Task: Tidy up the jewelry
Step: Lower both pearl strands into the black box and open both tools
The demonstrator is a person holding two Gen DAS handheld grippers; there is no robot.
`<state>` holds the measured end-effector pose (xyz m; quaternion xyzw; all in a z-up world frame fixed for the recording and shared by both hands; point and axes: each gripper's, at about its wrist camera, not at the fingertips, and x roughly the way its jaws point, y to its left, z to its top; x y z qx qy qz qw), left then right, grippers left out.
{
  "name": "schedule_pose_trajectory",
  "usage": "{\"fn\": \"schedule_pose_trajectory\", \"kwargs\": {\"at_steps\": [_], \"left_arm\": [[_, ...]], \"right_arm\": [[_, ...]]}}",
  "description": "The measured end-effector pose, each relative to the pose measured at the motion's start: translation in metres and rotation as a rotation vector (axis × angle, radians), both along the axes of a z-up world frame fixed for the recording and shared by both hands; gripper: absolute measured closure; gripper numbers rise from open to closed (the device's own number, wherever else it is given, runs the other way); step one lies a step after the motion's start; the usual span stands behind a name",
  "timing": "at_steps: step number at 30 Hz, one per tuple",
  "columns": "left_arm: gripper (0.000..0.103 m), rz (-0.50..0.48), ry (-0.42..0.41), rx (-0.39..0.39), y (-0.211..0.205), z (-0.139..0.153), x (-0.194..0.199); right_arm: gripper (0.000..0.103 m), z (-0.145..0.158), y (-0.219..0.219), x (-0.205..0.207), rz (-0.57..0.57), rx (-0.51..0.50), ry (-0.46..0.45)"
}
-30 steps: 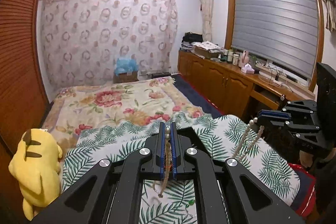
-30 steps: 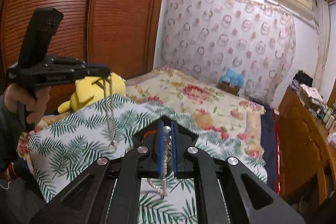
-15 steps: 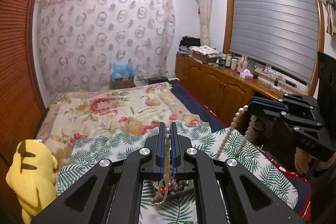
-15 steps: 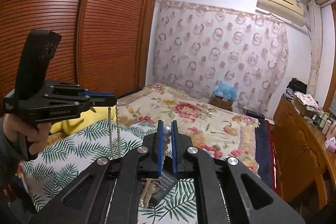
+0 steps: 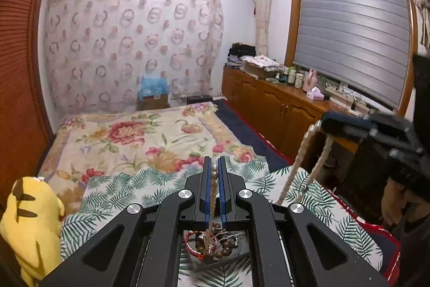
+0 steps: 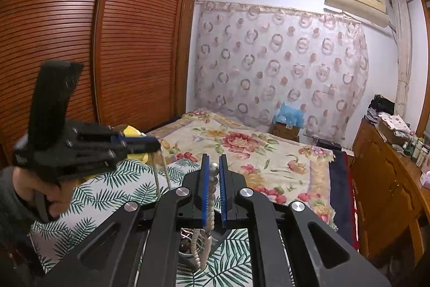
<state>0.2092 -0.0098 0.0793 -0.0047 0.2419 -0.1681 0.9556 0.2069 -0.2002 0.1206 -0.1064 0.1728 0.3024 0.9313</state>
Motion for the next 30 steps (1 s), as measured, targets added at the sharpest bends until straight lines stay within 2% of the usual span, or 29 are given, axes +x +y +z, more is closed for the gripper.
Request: {"fn": "schedule_pose_trajectory", "kwargs": {"at_steps": [3, 5, 9, 16, 18, 20, 22, 30], "left_arm": [[0.099, 0.008, 0.029, 0.011, 0.000, -0.014, 0.005], [0.093, 0.011, 0.045, 0.009, 0.003, -0.021, 0.005], [0.092, 0.016, 0.071, 0.014, 0.011, -0.036, 0.004], [0.091, 0.019, 0.106, 0.043, 0.021, -0.058, -0.012], [0.090, 0.024, 0.112, 0.058, 0.023, -0.064, -0.016], [0.086, 0.022, 0.121, 0.062, 0.024, -0.070, -0.022], [0.079, 0.017, 0.132, 0.060, 0.025, -0.077, -0.028], [0.069, -0.005, 0.152, 0.081, 0.018, -0.099, -0.057]], "right_arm": [[0.095, 0.004, 0.004, 0.002, 0.001, 0.001, -0.013], [0.095, 0.004, 0.007, 0.006, 0.002, 0.004, -0.012], [0.095, -0.008, 0.017, 0.016, 0.013, 0.004, 0.017], [0.094, -0.061, 0.033, 0.034, -0.002, -0.055, 0.121], [0.088, -0.075, 0.033, 0.038, -0.009, -0.060, 0.157], [0.087, -0.085, 0.034, 0.037, 0.003, -0.061, 0.179], [0.087, -0.093, 0.033, 0.034, 0.004, -0.066, 0.195], [0.087, -0.136, 0.022, -0.005, 0.038, -0.086, 0.269]]}}
